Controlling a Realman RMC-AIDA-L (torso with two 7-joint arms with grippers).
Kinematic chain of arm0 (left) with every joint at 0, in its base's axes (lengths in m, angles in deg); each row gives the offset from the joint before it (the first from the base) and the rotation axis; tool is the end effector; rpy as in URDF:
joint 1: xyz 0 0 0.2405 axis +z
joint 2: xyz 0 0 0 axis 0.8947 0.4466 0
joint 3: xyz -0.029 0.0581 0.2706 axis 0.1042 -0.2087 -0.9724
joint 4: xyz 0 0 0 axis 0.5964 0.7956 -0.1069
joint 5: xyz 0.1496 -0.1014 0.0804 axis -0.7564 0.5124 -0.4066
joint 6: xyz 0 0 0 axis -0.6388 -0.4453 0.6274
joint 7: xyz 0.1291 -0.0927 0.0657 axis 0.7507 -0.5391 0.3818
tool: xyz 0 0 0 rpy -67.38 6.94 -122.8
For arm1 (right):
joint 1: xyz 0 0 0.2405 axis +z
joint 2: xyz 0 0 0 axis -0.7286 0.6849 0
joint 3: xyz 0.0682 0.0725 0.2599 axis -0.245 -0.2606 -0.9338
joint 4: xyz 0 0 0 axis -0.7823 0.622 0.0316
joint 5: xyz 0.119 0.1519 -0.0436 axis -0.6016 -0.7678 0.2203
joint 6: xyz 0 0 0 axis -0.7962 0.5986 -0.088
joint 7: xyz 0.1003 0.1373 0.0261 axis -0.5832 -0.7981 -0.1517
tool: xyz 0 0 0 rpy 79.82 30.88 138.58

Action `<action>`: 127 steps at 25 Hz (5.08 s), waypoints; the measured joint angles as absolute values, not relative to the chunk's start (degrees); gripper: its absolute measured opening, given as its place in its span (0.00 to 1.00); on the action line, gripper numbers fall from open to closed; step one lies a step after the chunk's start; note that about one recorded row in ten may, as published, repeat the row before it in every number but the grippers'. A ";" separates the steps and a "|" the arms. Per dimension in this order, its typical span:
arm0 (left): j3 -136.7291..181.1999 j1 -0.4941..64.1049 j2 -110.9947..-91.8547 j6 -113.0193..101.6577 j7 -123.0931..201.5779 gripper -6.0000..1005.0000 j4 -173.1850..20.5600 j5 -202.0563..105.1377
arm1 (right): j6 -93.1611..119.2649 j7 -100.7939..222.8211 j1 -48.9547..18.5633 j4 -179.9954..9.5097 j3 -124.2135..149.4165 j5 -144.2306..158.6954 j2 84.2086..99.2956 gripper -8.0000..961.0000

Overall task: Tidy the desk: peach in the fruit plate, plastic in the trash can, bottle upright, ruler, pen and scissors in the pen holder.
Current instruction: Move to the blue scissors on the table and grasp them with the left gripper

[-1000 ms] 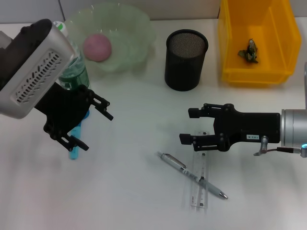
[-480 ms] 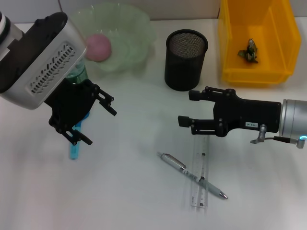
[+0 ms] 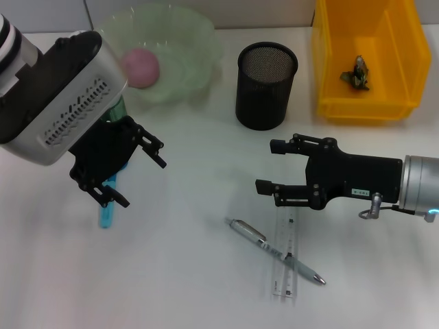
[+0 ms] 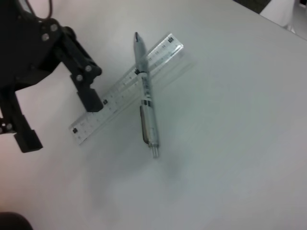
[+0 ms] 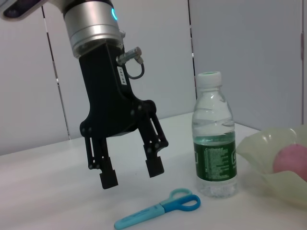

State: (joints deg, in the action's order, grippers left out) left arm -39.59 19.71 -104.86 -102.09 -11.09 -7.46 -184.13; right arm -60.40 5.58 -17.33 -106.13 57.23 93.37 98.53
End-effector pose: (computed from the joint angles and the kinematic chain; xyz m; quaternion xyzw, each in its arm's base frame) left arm -0.1916 0.3591 -0.0174 0.8898 -0.4120 -0.1797 0.0782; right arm 0.2588 0.3214 -0.0837 -0.9460 0.1324 0.2613 0.1391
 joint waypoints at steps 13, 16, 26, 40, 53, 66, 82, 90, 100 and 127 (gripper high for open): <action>-45.45 20.10 -103.38 -99.49 -7.44 0.78 -6.89 -184.84 | -61.03 3.83 -17.99 -106.58 56.66 92.59 98.42 0.85; -46.67 20.12 -103.13 -98.81 -7.02 0.78 -6.77 -185.08 | -60.76 3.01 -17.99 -106.65 56.66 92.49 98.39 0.85; -50.96 22.55 -101.67 -97.47 -1.78 0.78 -5.64 -184.03 | -60.86 2.61 -17.85 -106.78 56.57 92.40 98.36 0.85; -52.25 22.33 -102.52 -96.42 -1.98 0.66 -6.56 -185.80 | -61.50 2.50 -17.96 -106.90 56.57 91.54 98.30 0.85; -50.47 20.79 -105.04 -95.29 -2.02 0.65 -6.24 -190.67 | -62.49 1.07 -20.20 -106.89 56.21 91.05 98.30 0.85; -50.92 24.57 -104.76 -93.49 -0.87 0.65 -3.03 -186.28 | -63.03 1.07 -20.29 -107.38 55.79 91.04 98.29 0.85; -54.89 25.36 -105.07 -93.06 -3.50 0.63 -2.24 -189.11 | -64.75 1.07 -21.56 -108.22 55.69 91.20 98.21 0.85; -56.81 25.79 -104.99 -91.83 -4.04 0.60 -2.74 -189.90 | -65.31 1.08 -21.71 -108.22 55.69 91.28 98.21 0.85; -57.16 25.24 -104.67 -90.29 -4.40 0.59 -5.53 -190.36 | -65.31 1.08 -21.30 -108.21 55.71 91.12 98.21 0.85; -53.73 24.28 -104.17 -88.02 -3.62 0.58 -9.76 -189.78 | -65.42 0.22 -21.59 -108.72 55.66 91.04 98.21 0.85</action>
